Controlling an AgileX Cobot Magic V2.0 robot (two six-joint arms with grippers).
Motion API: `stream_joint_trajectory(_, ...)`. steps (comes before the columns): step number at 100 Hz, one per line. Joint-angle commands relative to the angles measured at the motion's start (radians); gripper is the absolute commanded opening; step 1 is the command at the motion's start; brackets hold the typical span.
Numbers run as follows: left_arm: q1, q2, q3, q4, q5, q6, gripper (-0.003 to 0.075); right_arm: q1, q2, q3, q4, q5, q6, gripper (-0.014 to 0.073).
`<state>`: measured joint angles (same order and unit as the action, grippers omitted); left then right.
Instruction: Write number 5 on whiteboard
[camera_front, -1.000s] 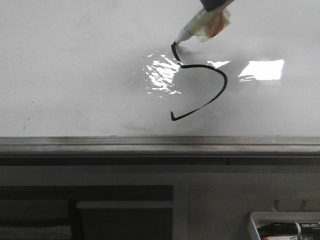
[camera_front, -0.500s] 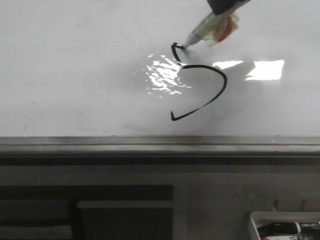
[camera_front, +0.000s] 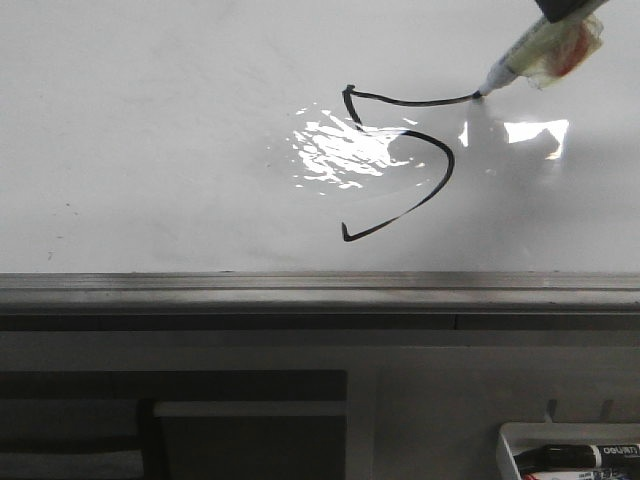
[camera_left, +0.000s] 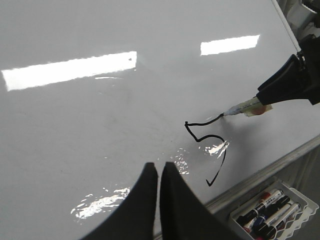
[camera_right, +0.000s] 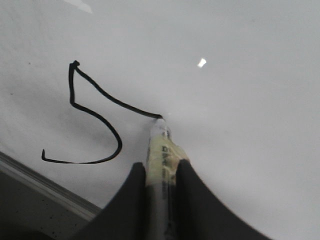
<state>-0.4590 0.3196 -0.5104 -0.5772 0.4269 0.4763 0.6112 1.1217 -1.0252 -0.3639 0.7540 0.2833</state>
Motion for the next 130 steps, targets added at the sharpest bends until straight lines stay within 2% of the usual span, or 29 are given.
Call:
stream_joint_trajectory(1,0.004,0.010,-0.026,-0.026,-0.063,-0.008,-0.0020,-0.015,-0.015,-0.016,-0.096,-0.007,0.016,-0.0041)
stream_joint_trajectory(21,0.004,0.010,-0.026,-0.028,-0.063,-0.008,-0.0020,-0.008,-0.040,-0.036,-0.095,-0.100,0.016,-0.0041)
stream_joint_trajectory(36,0.004,0.010,-0.026,-0.028,-0.078,-0.008,-0.0020,0.072,-0.122,-0.081,-0.082,-0.216,0.014,-0.0041)
stream_joint_trajectory(51,0.004,0.032,-0.026,-0.028,-0.084,-0.008,-0.0015,0.155,-0.168,-0.083,-0.090,-0.208,-0.053,-0.0041)
stream_joint_trajectory(58,0.004,0.061,-0.029,-0.028,-0.069,-0.008,0.0042,0.181,-0.177,-0.070,-0.090,-0.203,-0.075,-0.0041)
stream_joint_trajectory(67,0.004,0.128,-0.051,-0.028,-0.013,0.012,0.0219,0.210,-0.177,-0.042,-0.090,-0.205,-0.084,-0.0042)
stream_joint_trajectory(70,0.004,0.146,-0.060,-0.028,0.005,0.020,0.0253,0.218,-0.177,-0.033,-0.090,-0.205,-0.092,-0.0043)
stream_joint_trajectory(76,0.004,0.201,-0.099,-0.034,0.065,0.065,0.0310,0.239,-0.177,-0.005,-0.090,-0.209,-0.129,-0.0043)
stream_joint_trajectory(80,0.004,0.236,-0.125,-0.039,0.101,0.108,0.0311,0.255,-0.175,0.016,-0.090,-0.227,-0.148,-0.0043)
stream_joint_trajectory(92,0.004,0.326,-0.226,-0.101,0.239,0.356,0.0311,0.294,-0.173,0.063,-0.090,-0.307,-0.219,-0.0057)
stream_joint_trajectory(102,-0.024,0.382,-0.295,-0.167,0.310,0.536,0.0311,0.310,-0.168,0.069,-0.090,-0.355,-0.226,-0.0069)
stream_joint_trajectory(118,-0.128,0.477,-0.387,-0.160,0.352,0.627,0.0311,0.362,-0.142,0.069,-0.088,-0.367,-0.307,-0.0069)
stream_joint_trajectory(130,-0.205,0.537,-0.439,-0.064,0.354,0.629,0.0311,0.426,-0.111,0.069,-0.079,-0.323,-0.350,-0.0069)
